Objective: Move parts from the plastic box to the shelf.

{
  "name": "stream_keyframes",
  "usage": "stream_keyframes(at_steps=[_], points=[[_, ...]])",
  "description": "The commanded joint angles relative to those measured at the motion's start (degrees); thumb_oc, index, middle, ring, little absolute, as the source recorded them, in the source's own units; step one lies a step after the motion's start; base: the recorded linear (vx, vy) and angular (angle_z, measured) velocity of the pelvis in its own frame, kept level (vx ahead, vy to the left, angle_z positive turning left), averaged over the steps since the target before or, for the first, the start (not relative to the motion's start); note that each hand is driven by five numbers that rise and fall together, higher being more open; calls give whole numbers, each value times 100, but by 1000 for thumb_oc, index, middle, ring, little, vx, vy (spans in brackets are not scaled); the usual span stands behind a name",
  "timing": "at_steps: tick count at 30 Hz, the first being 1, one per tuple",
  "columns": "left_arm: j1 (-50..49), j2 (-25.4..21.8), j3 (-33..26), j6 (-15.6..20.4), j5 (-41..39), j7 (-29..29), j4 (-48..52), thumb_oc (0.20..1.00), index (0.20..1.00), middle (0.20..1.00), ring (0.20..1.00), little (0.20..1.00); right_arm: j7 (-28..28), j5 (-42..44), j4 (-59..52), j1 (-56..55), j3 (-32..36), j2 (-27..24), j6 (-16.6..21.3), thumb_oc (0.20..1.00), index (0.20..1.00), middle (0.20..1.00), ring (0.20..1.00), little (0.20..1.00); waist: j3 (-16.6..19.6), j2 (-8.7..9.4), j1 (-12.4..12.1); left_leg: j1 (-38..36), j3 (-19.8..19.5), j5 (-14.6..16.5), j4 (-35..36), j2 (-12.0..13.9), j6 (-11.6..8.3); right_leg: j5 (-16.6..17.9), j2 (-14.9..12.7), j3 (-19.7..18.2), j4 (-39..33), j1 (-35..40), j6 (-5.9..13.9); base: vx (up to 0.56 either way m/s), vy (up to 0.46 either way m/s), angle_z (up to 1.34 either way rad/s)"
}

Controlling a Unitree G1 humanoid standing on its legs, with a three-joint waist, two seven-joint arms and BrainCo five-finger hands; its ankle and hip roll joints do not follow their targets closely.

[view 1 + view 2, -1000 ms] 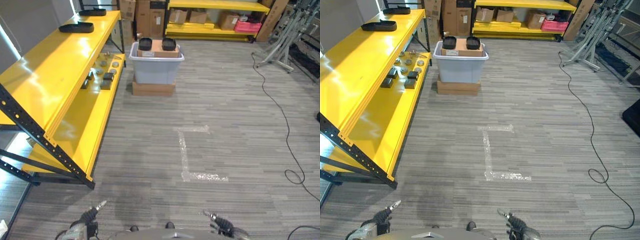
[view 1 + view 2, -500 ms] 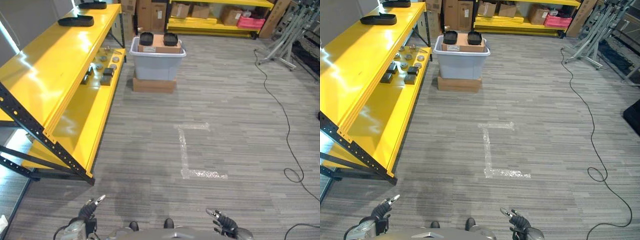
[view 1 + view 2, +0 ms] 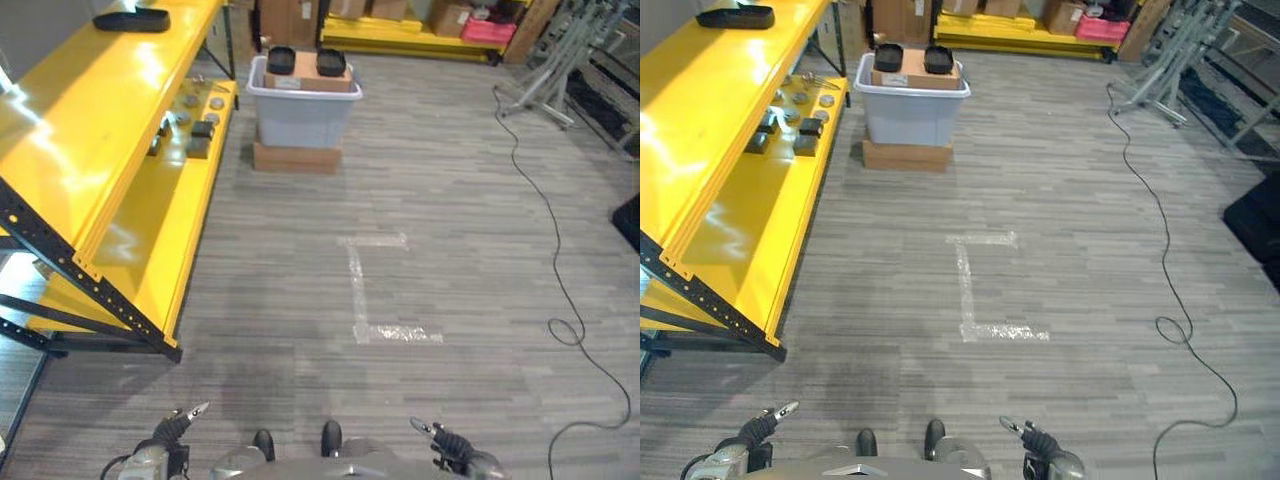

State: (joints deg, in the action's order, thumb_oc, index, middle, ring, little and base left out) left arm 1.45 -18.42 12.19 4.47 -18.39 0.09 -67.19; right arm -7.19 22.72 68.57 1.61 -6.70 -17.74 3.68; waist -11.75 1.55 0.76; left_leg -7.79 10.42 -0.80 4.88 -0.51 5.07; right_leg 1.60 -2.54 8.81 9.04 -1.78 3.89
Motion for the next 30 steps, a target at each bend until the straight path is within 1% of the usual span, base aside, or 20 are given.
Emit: stream_keyframes(at_steps=[1,3,4,5,6,8,13,14,16,18,20,21,22,23,24,25,27,28,29,30], points=[[166,-107,68,98,80,211,-115,1000,1000,1000,1000,1000,-85,-193,144,142,-298,-12,45,1000,1000,1000,1000,1000,-49,-104,17,53,48,836,-394,-44,62,-97,-536,84,482,-91,475,129,-64,-24],[187,-129,53,108,32,242,-99,1000,1000,1000,1000,1000,-78,-228,173,138,-333,5,4,1000,1000,1000,1000,1000,-67,-91,39,15,75,856,-402,-53,5,5,-560,185,197,-136,493,133,-85,-21],[205,-144,42,99,4,245,-63,1000,1000,1000,1000,1000,-64,-252,217,122,-354,20,-23,1000,1000,1000,1000,1000,-87,-59,95,-65,73,936,-401,-92,-32,241,-591,195,-88,-349,573,149,-92,-17],[212,-147,41,97,-6,242,-49,1000,1000,1000,1000,1000,-58,-257,236,115,-356,24,-45,1000,1000,1000,1000,1000,-98,-57,122,-98,70,974,-403,-96,-41,319,-596,185,-148,-419,605,229,-157,-27],[237,-150,40,117,-53,208,-40,1000,1000,1000,1000,1000,-50,-340,274,77,-333,37,-48,1000,1000,1000,1000,1000,-139,-68,224,-215,75,1047,-379,-96,-56,448,-591,136,-200,-675,651,218,-161,-20],[273,-111,57,141,-168,188,-44,1000,1000,1000,1000,1000,-90,-400,346,1,-294,42,-92,1000,1000,1000,1000,1000,-152,-81,336,-333,90,1123,-388,-85,-78,453,-563,104,-174,-801,639,266,-207,4],[271,56,53,204,-512,328,-43,1000,1000,1000,1000,1000,-72,-330,428,-86,-256,0,-90,1000,1000,1000,1000,1000,-27,-119,375,-334,49,1148,-641,109,-192,-42,-384,157,-242,-420,246,224,-243,24],[257,108,34,174,-637,349,-48,1000,1000,1000,1000,1000,-71,-296,425,-88,-247,-15,-69,1000,1000,1000,1000,1000,10,-111,368,-314,14,1149,-854,167,-241,-118,-339,166,-285,-298,147,249,-259,24],[240,195,-8,164,-657,336,-47,1000,1000,1000,1000,1000,-72,-335,354,-61,-253,-56,-96,1000,1000,1000,1000,1000,18,-77,322,-53,-59,898,-1611,265,-346,-204,-280,174,-374,-109,-1,205,-244,10],[229,286,-61,157,-721,334,-35,1000,1000,1000,1000,1000,-28,-474,268,-16,-289,-120,-12,1000,1000,1000,1000,1000,-37,-14,245,421,-90,502,-2645,369,-486,-289,-235,142,-480,79,-170,139,-207,-3],[250,332,-66,92,-711,345,17,1000,1000,1000,1000,1000,45,-462,180,12,-319,-193,-3,1000,1000,1000,1000,1000,-115,55,166,975,-88,243,-3370,504,-577,-332,-218,155,-580,255,-292,116,-181,-14],[268,364,-69,29,-679,315,37,1000,1000,1000,1000,1000,98,-398,148,35,-319,-256,-16,1000,1000,1000,1000,1000,-159,60,119,1282,-67,216,-3518,588,-594,-375,-191,178,-621,351,-331,309,-126,1],[234,429,-77,15,-516,228,-42,1000,1000,1000,1000,1000,183,-232,164,108,-244,-329,29,1000,1000,1000,1000,1000,-195,46,35,1378,72,312,-2927,585,-572,-461,-181,185,-673,492,-281,355,-23,5],[194,456,-54,67,-457,223,-87,1000,1000,1000,1000,1000,182,-136,171,151,-207,-351,58,1000,1000,1000,1000,1000,-222,39,-17,1315,54,338,-2558,500,-556,-468,-180,169,-700,549,-237,281,33,14],[194,456,-54,67,-457,223,-87,1000,1000,1000,1000,1000,182,-136,171,151,-207,-351,58,1000,1000,1000,1000,1000,-222,39,-17,1315,54,338,-2558,500,-556,-468,-180,169,-700,549,-237,413,151,-15],[-10,485,-1,215,-575,245,-164,1000,1000,1000,1000,1000,144,-95,80,200,-194,-408,14,1000,1000,1000,1000,1000,-277,-86,-272,1436,-400,-121,-1147,243,-742,-555,1,-24,-800,792,-163,452,160,-14],[-154,474,-27,345,-527,231,-191,1000,1000,1000,1000,1000,33,-205,94,173,-227,-463,16,1000,1000,1000,1000,1000,-353,-156,-508,1793,-649,-680,-602,211,-942,-679,175,-134,-908,1082,-218,485,164,-14],[-208,461,-59,376,-469,193,-199,1000,1000,1000,1000,1000,-29,-214,126,165,-254,-479,13,1000,1000,1000,1000,1000,-384,-175,-606,1976,-612,-827,-542,230,-1000,-800,223,-135,-893,1222,-257,288,109,-13],[-223,458,-72,382,-448,183,-199,1000,1000,1000,1000,1000,-40,-209,135,162,-262,-479,14,1000,1000,1000,1000,1000,-388,-176,-624,2018,-603,-846,-563,235,-1007,-838,228,-129,-877,1251,-264,253,156,-9],[-257,439,-105,364,-383,158,-190,1000,1000,1000,1000,1000,-67,-220,167,169,-289,-460,-5,1000,1000,1000,1000,1000,-362,-179,-651,2021,-424,-745,-583,252,-958,-946,207,-74,-817,1301,-259,196,169,-20]])
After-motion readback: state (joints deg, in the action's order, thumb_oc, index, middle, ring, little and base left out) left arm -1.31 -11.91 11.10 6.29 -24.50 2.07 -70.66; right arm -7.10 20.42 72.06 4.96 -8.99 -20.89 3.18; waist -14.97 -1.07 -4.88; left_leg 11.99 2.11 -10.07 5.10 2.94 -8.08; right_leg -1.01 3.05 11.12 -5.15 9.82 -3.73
